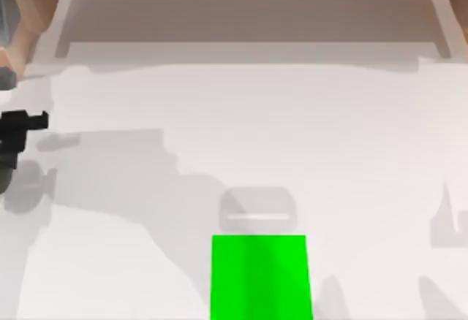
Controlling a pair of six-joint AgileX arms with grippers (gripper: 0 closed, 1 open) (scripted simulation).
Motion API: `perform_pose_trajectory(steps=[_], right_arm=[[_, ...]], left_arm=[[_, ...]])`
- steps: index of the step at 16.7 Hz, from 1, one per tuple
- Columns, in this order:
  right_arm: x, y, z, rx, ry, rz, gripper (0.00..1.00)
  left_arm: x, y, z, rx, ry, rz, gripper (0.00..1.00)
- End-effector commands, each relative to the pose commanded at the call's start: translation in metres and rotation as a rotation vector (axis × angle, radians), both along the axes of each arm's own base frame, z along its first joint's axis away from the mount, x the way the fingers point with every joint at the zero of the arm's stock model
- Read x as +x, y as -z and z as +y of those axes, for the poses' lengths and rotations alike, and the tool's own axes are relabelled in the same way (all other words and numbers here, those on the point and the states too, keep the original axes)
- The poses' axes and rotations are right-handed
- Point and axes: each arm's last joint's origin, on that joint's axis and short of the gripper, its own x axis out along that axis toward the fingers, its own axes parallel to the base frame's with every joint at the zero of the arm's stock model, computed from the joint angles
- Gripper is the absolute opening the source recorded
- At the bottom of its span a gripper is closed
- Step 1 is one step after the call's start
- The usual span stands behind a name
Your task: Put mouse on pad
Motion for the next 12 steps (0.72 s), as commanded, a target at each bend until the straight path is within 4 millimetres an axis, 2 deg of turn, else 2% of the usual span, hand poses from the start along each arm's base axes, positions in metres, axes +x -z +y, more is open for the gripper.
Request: perform_pose_trajectory(steps=[4, 6, 12], right_arm=[[0.0, 0.0, 0.0, 0.0, 0.0, 0.0, 1.0], [0.0, 0.0, 0.0, 0.0, 0.0, 0.0, 1.0], [0.0, 0.0, 0.0, 0.0, 0.0, 0.0, 1.0]], left_arm=[[-0.004, -0.048, -0.001, -0.003, 0.002, 0.023, 0.0], [-0.005, -0.066, -0.001, -0.001, 0.002, 0.006, 0.0], [-0.005, -0.066, 0.0, 0.0, -0.001, 0.007, 0.0]])
